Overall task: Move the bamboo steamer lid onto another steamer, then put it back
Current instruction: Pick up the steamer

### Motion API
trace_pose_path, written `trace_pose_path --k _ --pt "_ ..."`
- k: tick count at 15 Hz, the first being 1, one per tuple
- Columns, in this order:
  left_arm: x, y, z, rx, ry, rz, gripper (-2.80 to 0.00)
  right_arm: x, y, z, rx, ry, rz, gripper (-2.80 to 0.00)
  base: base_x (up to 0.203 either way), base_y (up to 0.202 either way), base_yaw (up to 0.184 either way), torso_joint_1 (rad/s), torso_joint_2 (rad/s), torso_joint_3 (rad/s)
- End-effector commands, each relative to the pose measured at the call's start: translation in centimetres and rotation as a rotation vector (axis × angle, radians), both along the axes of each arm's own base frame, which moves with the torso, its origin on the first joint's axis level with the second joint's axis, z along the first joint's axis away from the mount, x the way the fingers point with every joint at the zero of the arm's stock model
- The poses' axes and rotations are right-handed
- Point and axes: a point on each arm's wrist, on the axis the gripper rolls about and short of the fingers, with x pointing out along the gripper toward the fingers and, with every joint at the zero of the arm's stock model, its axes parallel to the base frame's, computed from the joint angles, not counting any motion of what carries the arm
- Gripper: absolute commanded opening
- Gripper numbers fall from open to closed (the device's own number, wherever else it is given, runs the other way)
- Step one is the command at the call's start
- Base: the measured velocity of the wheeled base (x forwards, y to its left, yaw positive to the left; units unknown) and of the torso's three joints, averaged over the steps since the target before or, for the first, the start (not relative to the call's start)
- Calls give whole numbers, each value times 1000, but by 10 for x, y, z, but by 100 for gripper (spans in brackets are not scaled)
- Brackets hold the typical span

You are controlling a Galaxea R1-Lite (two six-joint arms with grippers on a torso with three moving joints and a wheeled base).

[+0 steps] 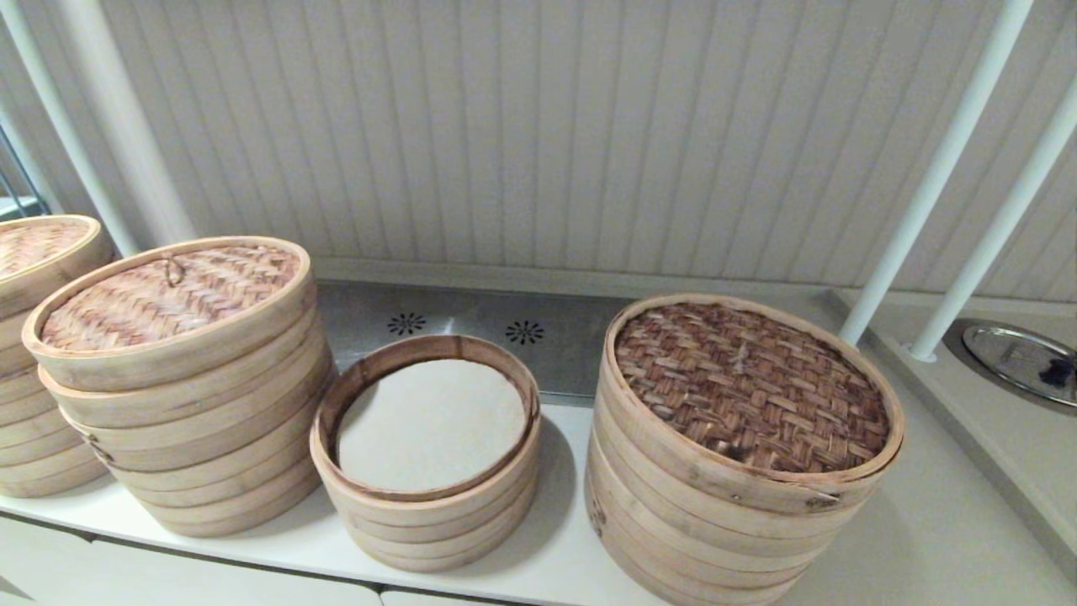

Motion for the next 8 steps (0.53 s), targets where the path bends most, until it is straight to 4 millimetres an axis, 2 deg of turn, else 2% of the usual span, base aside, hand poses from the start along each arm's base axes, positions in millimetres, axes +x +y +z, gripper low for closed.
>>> trace_pose_path --k 1,3,4,8 --pt "0 0 1 1 -5 -5 -280 0 0 -1 0 2 0 -280 0 0 0 0 0 0" --pt "-2 0 7 1 -7 -7 -280 0 0 -1 0 2 0 -280 0 0 0 0 0 0" --pt "-2 0 16 0 -11 -4 -280 0 0 -1 0 2 0 -280 0 0 0 0 0 0" --pt "9 0 69 -7 27 3 -280 0 0 -1 0 2 0 -280 0 0 0 0 0 0"
